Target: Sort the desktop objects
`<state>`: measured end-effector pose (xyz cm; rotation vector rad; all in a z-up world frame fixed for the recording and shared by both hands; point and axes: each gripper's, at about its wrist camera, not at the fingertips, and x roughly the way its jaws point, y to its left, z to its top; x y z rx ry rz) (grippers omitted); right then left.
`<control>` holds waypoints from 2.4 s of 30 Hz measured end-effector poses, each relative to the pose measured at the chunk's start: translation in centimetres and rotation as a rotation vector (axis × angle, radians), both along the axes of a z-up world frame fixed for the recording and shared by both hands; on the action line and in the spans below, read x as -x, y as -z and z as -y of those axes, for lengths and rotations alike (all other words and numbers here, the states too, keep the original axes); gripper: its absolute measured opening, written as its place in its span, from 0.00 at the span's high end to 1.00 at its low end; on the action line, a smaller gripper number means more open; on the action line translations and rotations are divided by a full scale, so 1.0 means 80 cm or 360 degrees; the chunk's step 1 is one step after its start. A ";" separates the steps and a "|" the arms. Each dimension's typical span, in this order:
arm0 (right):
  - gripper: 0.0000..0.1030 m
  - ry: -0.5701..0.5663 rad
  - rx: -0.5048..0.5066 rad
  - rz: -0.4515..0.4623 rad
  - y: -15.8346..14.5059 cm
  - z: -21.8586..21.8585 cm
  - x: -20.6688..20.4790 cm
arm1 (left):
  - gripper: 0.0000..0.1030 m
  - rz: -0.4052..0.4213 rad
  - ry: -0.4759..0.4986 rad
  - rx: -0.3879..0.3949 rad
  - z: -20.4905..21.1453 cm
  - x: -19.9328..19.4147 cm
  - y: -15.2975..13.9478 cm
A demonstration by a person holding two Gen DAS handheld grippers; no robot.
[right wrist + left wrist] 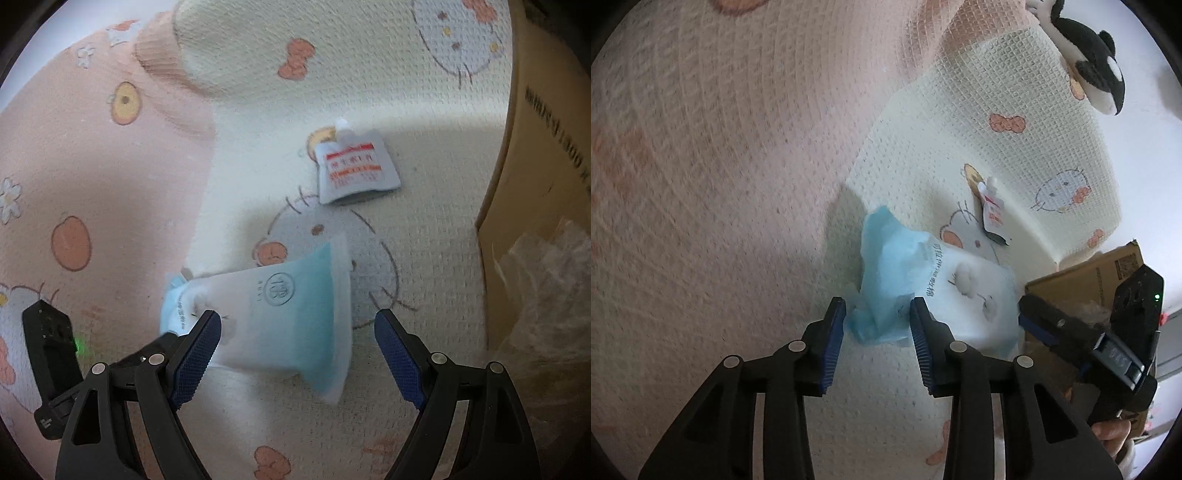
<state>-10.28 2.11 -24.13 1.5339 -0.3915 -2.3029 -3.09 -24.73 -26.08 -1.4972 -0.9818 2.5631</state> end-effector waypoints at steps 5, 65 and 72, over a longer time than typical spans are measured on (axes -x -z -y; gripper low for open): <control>0.19 -0.0040 -0.0021 0.0102 0.018 0.006 0.006 | 0.59 0.0058 -0.0024 0.0013 0.002 0.006 -0.003; 0.17 -0.0465 -0.0070 -0.0173 -0.115 0.061 -0.011 | 0.43 -0.0188 0.0217 0.0470 -0.046 -0.010 -0.155; 0.16 -0.0503 -0.0093 -0.0333 -0.179 0.055 -0.020 | 0.44 -0.0363 0.0204 0.0540 -0.059 -0.017 -0.214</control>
